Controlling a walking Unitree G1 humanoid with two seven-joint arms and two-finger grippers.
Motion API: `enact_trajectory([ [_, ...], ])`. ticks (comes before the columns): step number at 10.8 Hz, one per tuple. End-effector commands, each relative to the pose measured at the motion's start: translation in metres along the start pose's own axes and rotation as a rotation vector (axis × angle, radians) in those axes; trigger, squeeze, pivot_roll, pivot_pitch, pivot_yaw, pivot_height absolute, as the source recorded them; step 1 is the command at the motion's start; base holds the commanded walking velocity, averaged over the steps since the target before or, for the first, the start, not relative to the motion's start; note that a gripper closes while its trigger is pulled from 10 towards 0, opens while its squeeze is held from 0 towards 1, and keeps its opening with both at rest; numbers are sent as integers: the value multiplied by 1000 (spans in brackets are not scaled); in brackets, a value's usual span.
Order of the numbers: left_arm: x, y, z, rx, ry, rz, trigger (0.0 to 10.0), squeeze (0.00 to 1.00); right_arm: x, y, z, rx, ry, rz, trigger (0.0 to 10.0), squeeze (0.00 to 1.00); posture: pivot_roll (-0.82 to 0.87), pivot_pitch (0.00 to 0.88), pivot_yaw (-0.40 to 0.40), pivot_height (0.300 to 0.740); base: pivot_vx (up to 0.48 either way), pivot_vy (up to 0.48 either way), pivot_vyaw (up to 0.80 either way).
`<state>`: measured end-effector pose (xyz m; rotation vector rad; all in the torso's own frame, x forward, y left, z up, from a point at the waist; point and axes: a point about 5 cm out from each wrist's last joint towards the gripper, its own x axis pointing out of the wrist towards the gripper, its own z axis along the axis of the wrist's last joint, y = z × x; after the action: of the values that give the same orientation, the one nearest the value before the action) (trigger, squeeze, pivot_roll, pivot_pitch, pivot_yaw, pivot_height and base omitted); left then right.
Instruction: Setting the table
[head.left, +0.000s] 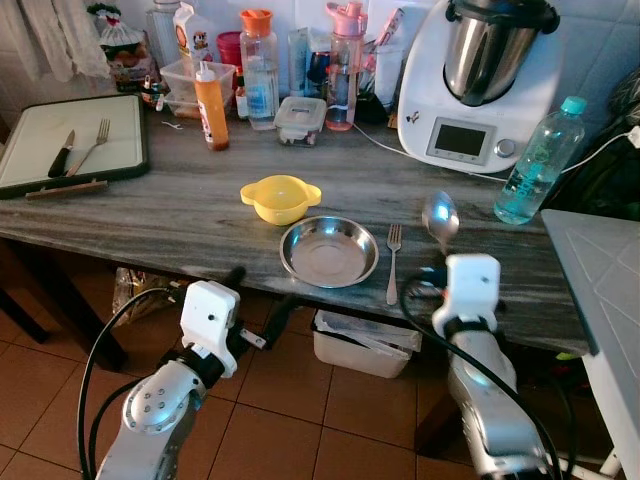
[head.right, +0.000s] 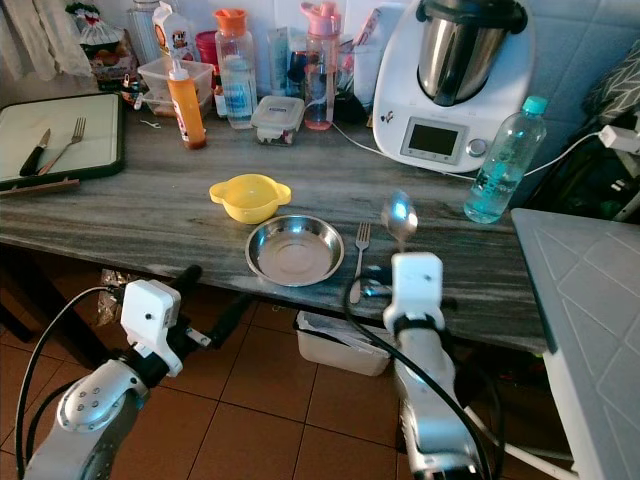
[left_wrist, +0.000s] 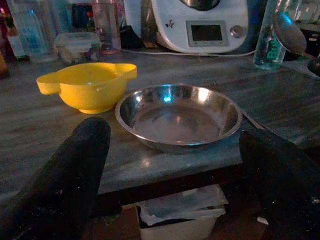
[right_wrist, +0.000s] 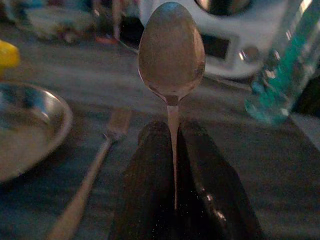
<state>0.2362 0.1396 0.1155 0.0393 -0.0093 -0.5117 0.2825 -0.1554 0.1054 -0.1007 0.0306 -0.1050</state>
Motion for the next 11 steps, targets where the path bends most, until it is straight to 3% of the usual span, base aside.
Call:
enact_trajectory([
  [1,-2,-4,1,-4,6,-25,10000,0,-1,-7,1,23,17,-38,10000,0,128,42,-20,740,0,0,0],
  [5,-3,-11,-4,-44,51,-121,10000,0,6,-13,-7,49,95,-77,10000,0,126,69,-18,740,0,0,0],
  [8,2,-21,-5,-58,66,-190,10000,0,23,-3,-12,145,168,-114,10000,0,129,81,-26,740,0,0,0],
  [11,-2,-21,-4,-65,77,-215,10000,0,35,10,-12,208,211,-114,10000,0,140,82,-19,740,0,0,0],
])
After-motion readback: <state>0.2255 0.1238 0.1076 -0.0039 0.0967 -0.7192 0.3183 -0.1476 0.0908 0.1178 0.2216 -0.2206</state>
